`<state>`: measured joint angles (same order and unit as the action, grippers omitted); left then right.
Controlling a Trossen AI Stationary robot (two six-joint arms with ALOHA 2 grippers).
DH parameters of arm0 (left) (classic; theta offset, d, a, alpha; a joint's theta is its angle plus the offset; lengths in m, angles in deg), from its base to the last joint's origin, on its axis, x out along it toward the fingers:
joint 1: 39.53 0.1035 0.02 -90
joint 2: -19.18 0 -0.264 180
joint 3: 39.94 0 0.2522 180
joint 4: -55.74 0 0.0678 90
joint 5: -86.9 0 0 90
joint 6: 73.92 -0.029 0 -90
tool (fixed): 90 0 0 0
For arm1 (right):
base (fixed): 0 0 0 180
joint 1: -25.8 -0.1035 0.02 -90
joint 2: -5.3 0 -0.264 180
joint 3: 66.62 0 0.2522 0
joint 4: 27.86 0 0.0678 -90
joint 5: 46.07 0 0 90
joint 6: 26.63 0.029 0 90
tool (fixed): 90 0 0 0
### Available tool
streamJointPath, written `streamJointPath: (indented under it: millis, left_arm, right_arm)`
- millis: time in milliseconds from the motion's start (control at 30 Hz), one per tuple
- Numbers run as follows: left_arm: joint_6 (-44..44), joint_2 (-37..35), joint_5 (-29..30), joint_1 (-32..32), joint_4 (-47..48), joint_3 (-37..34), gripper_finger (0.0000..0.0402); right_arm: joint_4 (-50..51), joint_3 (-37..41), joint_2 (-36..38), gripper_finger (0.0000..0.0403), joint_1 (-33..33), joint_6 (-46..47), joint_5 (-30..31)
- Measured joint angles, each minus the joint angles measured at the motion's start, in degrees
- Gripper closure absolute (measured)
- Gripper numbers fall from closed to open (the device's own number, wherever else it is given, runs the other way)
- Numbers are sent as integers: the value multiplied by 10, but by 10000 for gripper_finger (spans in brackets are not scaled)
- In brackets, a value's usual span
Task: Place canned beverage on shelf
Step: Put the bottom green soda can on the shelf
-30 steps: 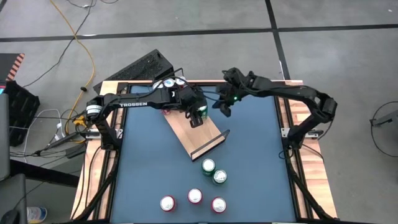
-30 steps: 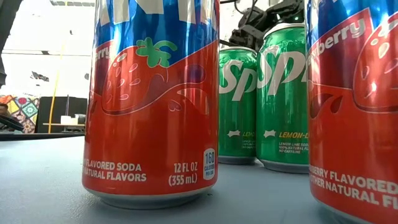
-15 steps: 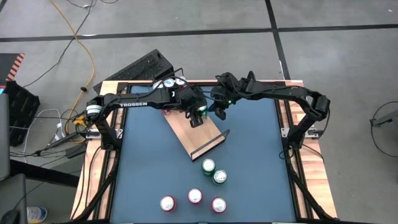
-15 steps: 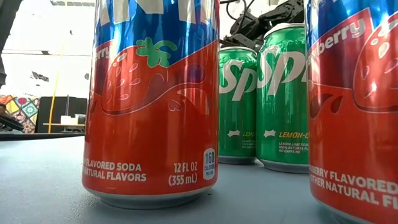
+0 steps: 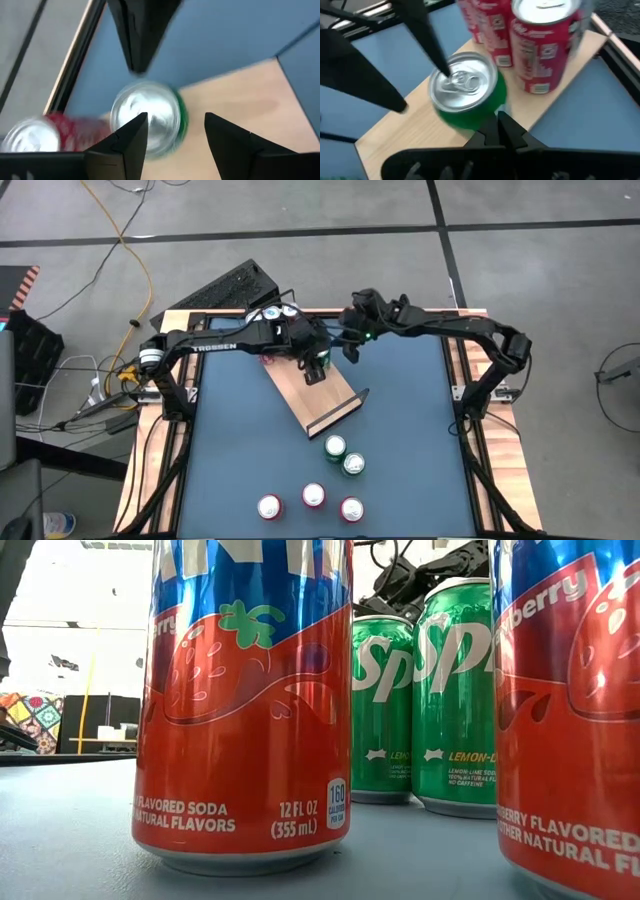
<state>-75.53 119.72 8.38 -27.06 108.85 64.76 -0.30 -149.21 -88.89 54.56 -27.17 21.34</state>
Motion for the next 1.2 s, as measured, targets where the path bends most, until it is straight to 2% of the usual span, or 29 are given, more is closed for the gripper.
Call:
streamJointPath:
  millis: [133,233,367,533,667,733,900,1200]
  left_arm:
    - [-28,-25,33,-6,97,59,219]
    - [-82,-68,67,-10,99,51,219]
    - [-109,-142,80,17,13,-36,233]
    - [-46,-215,19,64,-123,-175,303]
    - [-2,-219,-30,67,-177,-231,376]
    - [8,-211,-47,63,-178,-235,394]
    - [13,-190,-31,49,-191,-237,398]
    - [10,-165,-37,48,-185,-235,401]
  right_arm:
    - [7,0,7,403,-2,4,0]
    - [6,-1,9,403,-8,3,0]
    - [8,0,8,403,-15,2,0]
    - [9,0,8,403,-26,1,0]
    - [15,0,8,403,-33,4,0]
    - [20,0,8,403,-36,4,0]
    - [24,0,8,403,-42,7,0]
    - [43,0,12,403,-50,16,-11]
